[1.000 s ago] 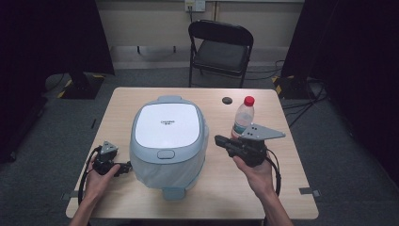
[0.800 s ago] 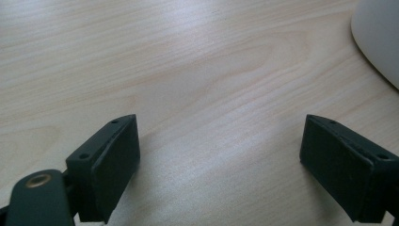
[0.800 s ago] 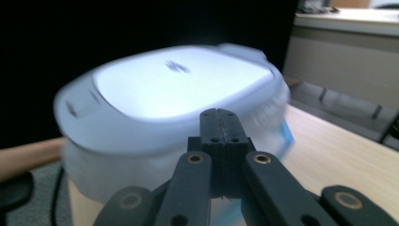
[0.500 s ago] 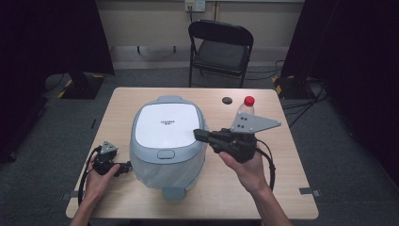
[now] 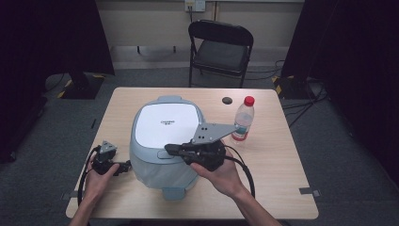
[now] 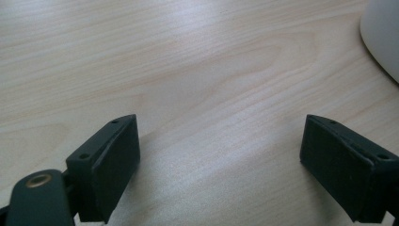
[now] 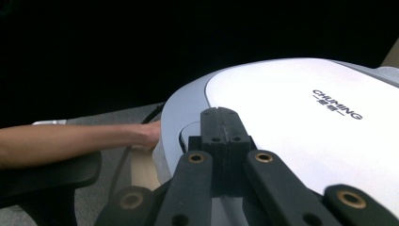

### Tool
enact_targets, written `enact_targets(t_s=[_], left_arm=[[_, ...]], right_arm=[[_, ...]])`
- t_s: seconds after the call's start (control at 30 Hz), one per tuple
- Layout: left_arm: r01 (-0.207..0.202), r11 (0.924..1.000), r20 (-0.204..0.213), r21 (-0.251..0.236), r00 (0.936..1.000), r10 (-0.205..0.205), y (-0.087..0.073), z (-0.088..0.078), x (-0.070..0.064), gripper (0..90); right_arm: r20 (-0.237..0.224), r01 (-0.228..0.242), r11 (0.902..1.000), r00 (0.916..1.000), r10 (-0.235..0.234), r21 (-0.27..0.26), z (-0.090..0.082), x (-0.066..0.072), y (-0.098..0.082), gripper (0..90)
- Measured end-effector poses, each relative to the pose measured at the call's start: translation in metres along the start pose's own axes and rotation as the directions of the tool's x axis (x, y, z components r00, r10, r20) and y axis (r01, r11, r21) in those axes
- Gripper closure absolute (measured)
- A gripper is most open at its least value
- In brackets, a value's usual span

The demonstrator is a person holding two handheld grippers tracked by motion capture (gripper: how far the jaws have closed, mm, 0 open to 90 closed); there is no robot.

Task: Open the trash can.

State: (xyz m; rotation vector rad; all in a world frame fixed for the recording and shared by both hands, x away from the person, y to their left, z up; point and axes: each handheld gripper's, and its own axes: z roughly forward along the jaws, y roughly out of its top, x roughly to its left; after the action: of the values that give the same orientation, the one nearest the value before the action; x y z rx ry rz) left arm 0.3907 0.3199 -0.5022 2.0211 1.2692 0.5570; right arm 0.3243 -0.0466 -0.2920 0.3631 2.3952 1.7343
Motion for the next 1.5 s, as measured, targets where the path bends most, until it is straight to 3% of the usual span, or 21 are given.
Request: enact_targets(t_s=[0.4, 0.6, 0.67, 0.77, 0.87, 0.9, 0.93, 1.07, 1.17, 1.23, 1.33, 1.4, 1.47, 1.5], left_arm=[[0.001, 1.0000, -0.001, -0.001, 1.0000, -0.001, 0.000, 0.000, 0.000, 11.9], [0.002, 1.0000, 0.000, 0.001, 1.0000, -0.002, 0.000, 0.000, 0.001, 11.8], [0.002, 1.0000, 0.002, 0.000, 1.0000, -0.002, 0.000, 0.000, 0.001, 11.8], [0.002, 1.0000, 0.001, 0.000, 1.0000, -0.002, 0.000, 0.000, 0.001, 11.8], [0.003, 1.0000, 0.000, 0.001, 1.0000, -0.003, 0.000, 0.000, 0.001, 11.8], [0.003, 1.0000, 0.000, 0.001, 1.0000, -0.003, 0.000, 0.000, 0.001, 11.8], [0.003, 1.0000, 0.000, 0.001, 1.0000, -0.003, 0.000, 0.000, 0.001, 11.8], [0.003, 1.0000, 0.000, 0.001, 1.0000, -0.003, 0.000, 0.000, 0.001, 11.8], [0.003, 1.0000, 0.000, 0.001, 1.0000, -0.003, 0.000, 0.000, 0.001, 11.8], [0.003, 1.0000, 0.001, 0.000, 1.0000, -0.003, 0.000, 0.000, 0.001, 11.8], [0.003, 1.0000, 0.000, 0.001, 1.0000, -0.003, 0.000, 0.000, 0.001, 11.8], [0.004, 1.0000, -0.002, 0.001, 1.0000, -0.004, 0.000, 0.000, 0.001, 11.7], [0.004, 1.0000, -0.002, 0.000, 1.0000, -0.004, 0.000, 0.000, 0.001, 11.7], [0.005, 1.0000, -0.002, 0.000, 1.0000, -0.005, 0.000, 0.000, 0.001, 11.7]], right_arm=[[0.017, 0.048, 0.9987, 0.9987, -0.048, 0.019, -0.001, 0.004, 0.000, 90.0], [-0.010, 0.008, 0.9997, 0.9999, -0.009, -0.023, -0.003, -0.002, -0.004, 89.7], [-0.038, -0.022, 0.9989, 0.9991, 0.021, -0.040, -0.005, -0.004, -0.006, 85.7], [-0.017, -0.015, 0.9987, 0.9998, 0.015, -0.050, -0.008, -0.004, -0.006, 85.1], [0.051, -0.038, 0.9954, 0.9978, 0.043, -0.088, -0.026, -0.014, -0.010, 80.1], [0.051, -0.038, 0.9954, 0.9978, 0.043, -0.088, -0.026, -0.014, -0.010, 80.1], [0.080, -0.051, 0.9953, 0.9952, 0.057, -0.083, -0.034, -0.016, -0.013, 77.7], [0.124, -0.076, 0.9941, 0.9886, 0.085, -0.077, -0.049, -0.018, -0.021, 72.7], [0.195, -0.108, 0.9906, 0.9731, 0.122, -0.084, -0.065, -0.023, -0.033, 66.3], [0.284, -0.120, 0.9871, 0.9476, 0.146, -0.106, -0.075, -0.026, -0.045, 58.2], [0.339, -0.164, 0.9802, 0.9209, 0.192, -0.111, -0.080, -0.033, -0.062, 47.1], [0.395, -0.197, 0.9755, 0.8918, 0.220, -0.098, -0.081, -0.041, -0.075, 40.2], [0.421, -0.251, 0.9643, 0.8681, 0.263, -0.084, -0.081, -0.052, -0.090, 35.1], [0.452, -0.279, 0.9585, 0.8491, 0.274, -0.056, -0.081, -0.058, -0.100, 33.1]])
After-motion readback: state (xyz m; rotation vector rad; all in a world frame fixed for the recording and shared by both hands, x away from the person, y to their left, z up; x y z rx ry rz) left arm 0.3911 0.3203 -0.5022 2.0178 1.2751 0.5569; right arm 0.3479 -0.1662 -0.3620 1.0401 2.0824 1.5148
